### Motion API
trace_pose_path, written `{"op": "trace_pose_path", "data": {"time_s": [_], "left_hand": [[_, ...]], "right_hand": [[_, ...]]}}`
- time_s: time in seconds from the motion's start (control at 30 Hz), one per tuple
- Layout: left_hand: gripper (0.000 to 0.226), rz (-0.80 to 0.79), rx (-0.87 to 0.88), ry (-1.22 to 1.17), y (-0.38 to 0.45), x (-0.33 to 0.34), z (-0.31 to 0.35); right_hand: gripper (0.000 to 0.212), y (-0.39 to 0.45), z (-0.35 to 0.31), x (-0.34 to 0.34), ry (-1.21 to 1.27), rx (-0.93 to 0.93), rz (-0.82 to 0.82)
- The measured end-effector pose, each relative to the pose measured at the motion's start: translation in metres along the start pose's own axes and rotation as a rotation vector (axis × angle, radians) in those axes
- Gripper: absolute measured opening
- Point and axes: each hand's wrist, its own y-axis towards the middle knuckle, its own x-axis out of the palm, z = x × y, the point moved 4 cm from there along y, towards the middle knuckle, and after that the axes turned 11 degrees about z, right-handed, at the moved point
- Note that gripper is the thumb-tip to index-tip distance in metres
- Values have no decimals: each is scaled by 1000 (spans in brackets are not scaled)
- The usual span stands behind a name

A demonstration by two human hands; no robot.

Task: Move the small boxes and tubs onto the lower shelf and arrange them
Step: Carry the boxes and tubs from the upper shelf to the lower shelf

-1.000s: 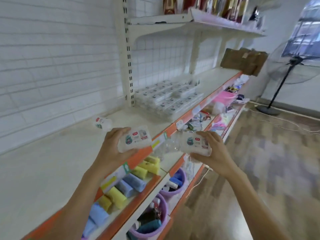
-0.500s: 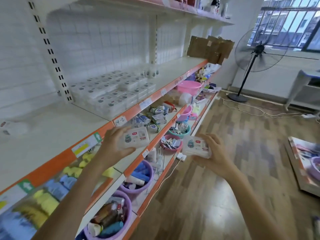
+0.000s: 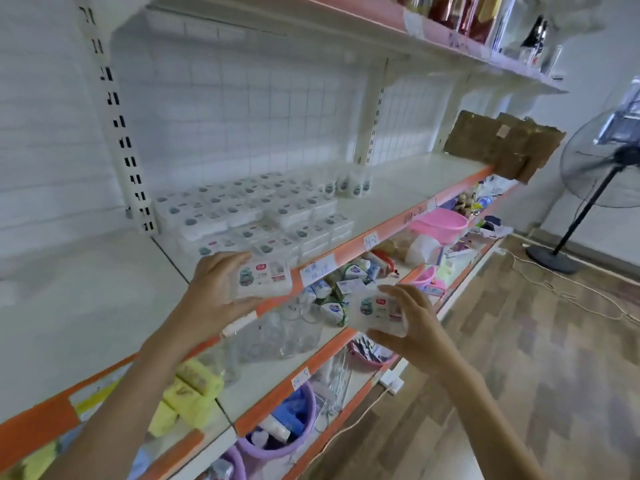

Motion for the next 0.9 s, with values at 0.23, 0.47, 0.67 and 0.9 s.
{"op": "trace_pose_path", "data": {"time_s": [0.23, 0.47, 0.67, 0.9], "left_hand": [[74, 139, -113, 108, 55, -9, -38], [79, 198, -310, 188, 45, -36, -75], [67, 212, -411, 229, 42, -33, -77], [64, 282, -442, 187, 51, -16, -64]], "right_hand": [[67, 136, -43, 53, 137, -364, -114], [56, 207, -94, 115, 148, -721, -196], [55, 233, -98, 150, 90, -904, -58], [46, 246, -82, 153, 159, -945, 44]]}}
